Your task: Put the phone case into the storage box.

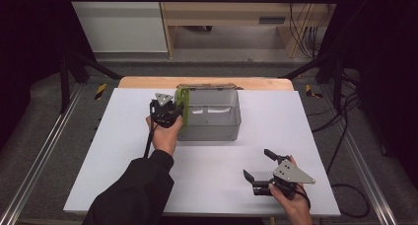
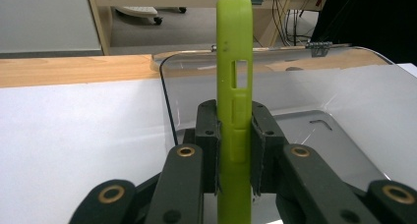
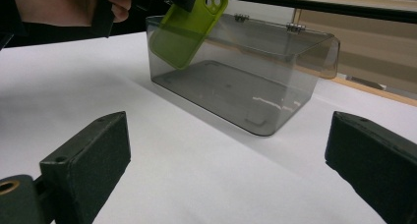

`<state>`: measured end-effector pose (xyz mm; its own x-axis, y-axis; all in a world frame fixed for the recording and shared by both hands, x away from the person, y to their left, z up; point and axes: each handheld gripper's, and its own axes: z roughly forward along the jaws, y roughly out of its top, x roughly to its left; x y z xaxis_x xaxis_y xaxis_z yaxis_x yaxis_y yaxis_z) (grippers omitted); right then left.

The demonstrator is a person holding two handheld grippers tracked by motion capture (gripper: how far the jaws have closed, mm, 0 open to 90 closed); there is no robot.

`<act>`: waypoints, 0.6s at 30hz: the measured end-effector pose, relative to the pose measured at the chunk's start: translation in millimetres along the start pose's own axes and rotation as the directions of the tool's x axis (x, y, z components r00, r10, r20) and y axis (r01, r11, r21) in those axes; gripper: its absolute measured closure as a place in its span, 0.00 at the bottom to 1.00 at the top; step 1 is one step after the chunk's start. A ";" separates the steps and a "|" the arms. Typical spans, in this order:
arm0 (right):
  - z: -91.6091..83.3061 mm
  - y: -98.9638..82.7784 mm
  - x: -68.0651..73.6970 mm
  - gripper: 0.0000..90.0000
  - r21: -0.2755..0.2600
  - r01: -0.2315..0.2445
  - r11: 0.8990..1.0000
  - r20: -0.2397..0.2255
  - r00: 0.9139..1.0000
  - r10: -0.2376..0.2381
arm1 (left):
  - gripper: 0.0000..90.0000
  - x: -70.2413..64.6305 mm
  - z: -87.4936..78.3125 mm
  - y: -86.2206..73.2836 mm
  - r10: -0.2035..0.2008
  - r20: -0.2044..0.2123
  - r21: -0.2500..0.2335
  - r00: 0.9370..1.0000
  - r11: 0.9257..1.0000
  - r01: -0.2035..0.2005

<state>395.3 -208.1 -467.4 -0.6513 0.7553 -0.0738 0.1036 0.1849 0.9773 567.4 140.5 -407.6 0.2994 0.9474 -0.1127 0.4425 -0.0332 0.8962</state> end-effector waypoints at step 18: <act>0.0 0.1 -0.1 0.04 0.001 0.001 1.000 -0.001 1.000 -0.001 | 0.86 1.0 2.7 -1.0 -0.033 0.005 0.013 0.999 0.999 0.033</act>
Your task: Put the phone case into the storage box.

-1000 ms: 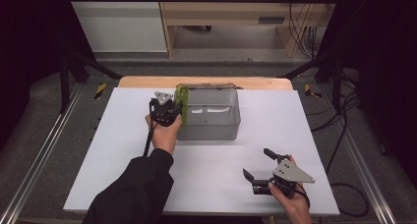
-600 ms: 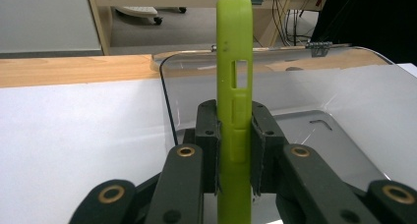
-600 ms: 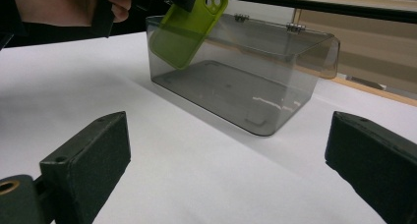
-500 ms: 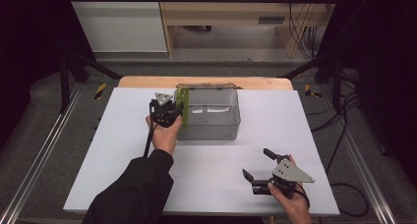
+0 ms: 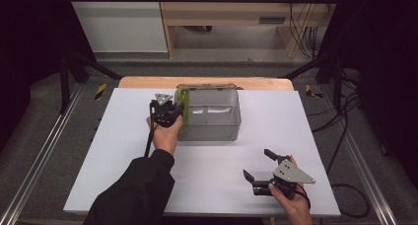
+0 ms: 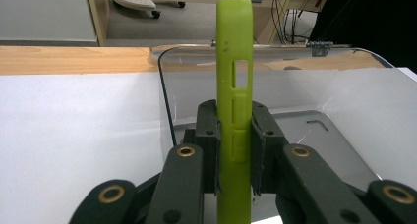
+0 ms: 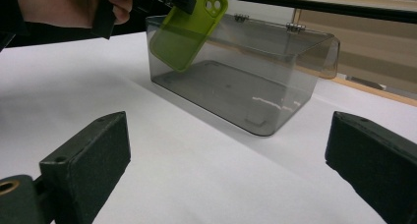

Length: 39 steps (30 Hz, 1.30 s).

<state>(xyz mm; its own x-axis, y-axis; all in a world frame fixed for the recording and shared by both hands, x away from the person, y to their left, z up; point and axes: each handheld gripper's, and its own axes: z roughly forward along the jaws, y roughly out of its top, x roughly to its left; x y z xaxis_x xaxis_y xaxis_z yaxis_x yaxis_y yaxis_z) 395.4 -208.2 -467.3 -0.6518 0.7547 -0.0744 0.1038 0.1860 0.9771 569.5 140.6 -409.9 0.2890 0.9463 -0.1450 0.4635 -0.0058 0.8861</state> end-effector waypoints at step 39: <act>0.6 0.2 1.2 0.04 0.005 0.005 1.000 -0.007 1.000 -0.005 | 0.86 -3.1 4.5 -3.6 0.018 0.012 0.005 1.000 1.000 -0.018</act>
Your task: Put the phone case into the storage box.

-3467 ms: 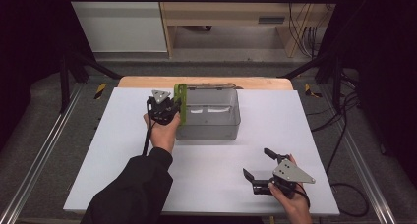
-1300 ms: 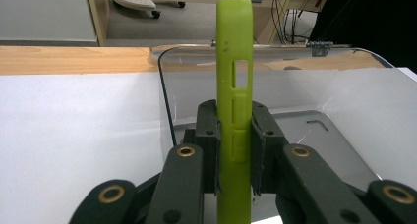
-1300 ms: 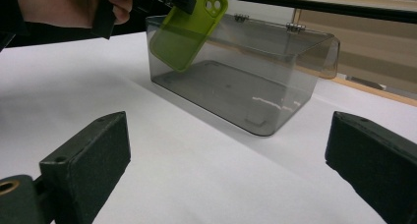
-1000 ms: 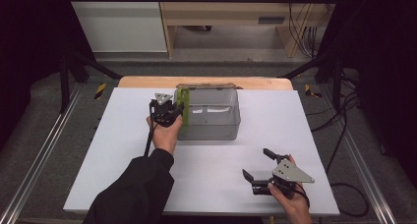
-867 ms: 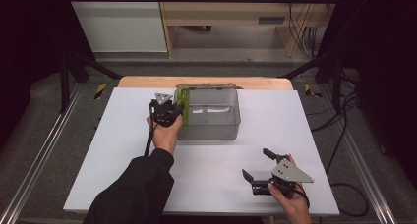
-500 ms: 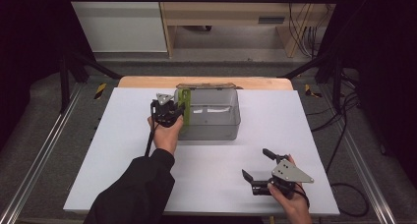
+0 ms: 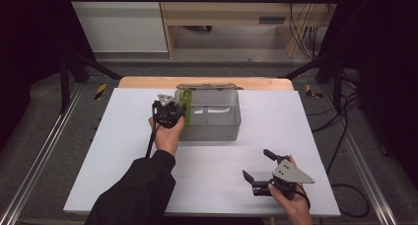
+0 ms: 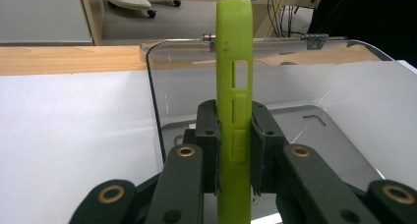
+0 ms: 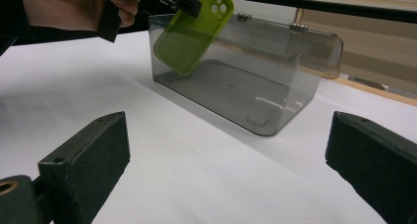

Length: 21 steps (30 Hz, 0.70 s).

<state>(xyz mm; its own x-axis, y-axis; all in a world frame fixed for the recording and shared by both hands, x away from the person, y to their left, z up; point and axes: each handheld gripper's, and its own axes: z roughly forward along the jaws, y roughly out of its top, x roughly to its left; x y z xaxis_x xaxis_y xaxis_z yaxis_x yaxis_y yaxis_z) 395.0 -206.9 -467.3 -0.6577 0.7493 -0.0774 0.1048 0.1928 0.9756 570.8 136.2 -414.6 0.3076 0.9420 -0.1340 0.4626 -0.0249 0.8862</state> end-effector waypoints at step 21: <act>-0.2 -0.1 -0.5 0.04 0.001 0.001 1.000 0.002 1.000 -0.001 | 0.86 2.0 3.4 -1.5 -0.014 -0.010 0.003 1.000 1.000 0.014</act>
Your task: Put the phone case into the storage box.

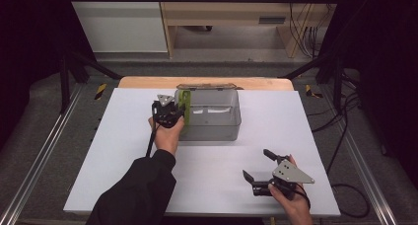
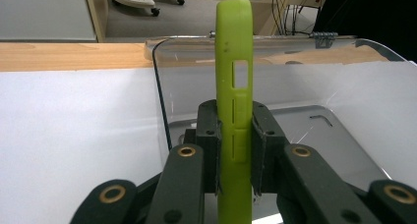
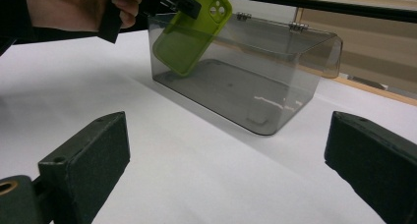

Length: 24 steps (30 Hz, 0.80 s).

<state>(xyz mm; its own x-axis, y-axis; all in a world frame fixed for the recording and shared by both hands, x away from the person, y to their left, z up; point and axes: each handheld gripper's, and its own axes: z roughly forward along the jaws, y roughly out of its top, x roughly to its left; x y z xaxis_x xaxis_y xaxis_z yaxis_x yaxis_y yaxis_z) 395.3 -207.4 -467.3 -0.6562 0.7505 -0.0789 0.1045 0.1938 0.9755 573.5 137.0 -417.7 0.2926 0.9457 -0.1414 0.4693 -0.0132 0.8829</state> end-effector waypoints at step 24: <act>-0.1 0.0 -0.1 0.04 -0.001 -0.005 1.000 -0.002 1.000 0.005 | 0.86 2.6 0.4 0.2 -0.014 -0.003 0.007 1.000 1.000 0.014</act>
<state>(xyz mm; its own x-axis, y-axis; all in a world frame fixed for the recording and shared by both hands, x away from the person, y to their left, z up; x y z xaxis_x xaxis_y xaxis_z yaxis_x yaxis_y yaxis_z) 395.3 -207.6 -467.2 -0.6568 0.7505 -0.0733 0.1076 0.1895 0.9760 574.7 139.3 -418.1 0.2832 0.9469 -0.1523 0.4790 -0.0021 0.8778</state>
